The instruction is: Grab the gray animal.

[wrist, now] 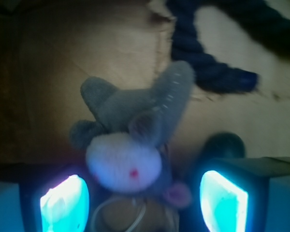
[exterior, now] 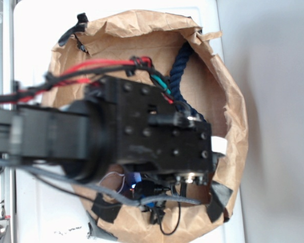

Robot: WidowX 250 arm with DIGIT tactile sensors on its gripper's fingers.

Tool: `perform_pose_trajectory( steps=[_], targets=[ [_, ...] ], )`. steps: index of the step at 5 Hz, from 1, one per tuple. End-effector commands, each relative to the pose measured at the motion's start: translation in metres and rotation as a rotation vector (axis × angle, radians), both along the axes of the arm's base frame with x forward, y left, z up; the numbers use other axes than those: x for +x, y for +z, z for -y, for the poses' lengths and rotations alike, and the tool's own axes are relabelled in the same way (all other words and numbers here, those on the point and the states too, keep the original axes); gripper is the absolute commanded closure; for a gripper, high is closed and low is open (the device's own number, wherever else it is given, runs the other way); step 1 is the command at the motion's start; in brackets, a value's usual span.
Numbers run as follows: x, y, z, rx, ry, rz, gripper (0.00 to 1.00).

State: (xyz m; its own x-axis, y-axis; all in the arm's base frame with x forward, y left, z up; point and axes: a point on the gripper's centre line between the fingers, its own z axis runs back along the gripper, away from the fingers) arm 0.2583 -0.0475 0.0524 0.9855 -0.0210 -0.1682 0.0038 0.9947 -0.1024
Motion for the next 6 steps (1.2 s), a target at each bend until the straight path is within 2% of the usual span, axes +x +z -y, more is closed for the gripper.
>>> perform_pose_trajectory(
  steps=[1,2,3,4,5,6],
  targets=[
    [0.011,-0.019,0.010,-0.100,-0.195,0.161,0.00],
    [0.014,-0.026,0.000,-0.076,-0.135,0.203,1.00],
    [0.014,-0.007,0.001,-0.112,-0.137,0.224,1.00],
    [0.036,0.043,-0.011,-0.194,-0.073,0.161,1.00],
    [0.051,0.084,-0.032,-0.232,-0.026,0.094,1.00],
    [0.035,0.116,-0.037,-0.218,-0.076,0.177,1.00]
  ],
)
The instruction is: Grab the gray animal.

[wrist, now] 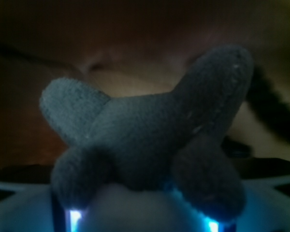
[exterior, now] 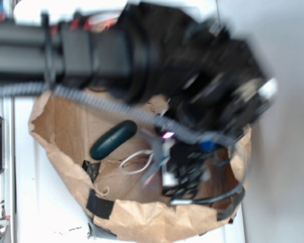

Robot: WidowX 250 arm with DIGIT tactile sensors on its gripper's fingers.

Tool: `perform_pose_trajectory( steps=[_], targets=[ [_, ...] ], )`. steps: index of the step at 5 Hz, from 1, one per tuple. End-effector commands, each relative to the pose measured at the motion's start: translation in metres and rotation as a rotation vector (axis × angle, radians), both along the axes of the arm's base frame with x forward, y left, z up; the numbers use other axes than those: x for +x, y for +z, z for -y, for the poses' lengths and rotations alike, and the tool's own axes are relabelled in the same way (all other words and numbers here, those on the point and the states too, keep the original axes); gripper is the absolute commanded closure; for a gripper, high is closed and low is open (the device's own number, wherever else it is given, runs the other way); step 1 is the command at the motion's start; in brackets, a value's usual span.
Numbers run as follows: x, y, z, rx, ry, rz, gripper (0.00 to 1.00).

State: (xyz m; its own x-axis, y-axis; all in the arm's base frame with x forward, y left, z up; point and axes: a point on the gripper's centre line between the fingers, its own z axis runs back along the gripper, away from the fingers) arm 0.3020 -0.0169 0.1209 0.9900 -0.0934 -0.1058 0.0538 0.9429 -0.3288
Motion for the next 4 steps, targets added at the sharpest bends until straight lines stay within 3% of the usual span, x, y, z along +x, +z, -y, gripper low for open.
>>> perform_pose_trajectory(
  steps=[1,2,3,4],
  targets=[
    [-0.040,0.061,-0.013,0.054,-0.019,0.345,1.00],
    [-0.068,0.057,-0.025,0.047,-0.011,0.494,1.00],
    [-0.063,0.066,-0.027,0.044,-0.025,0.435,1.00],
    [-0.058,0.072,-0.024,0.110,-0.043,0.396,1.00]
  ],
)
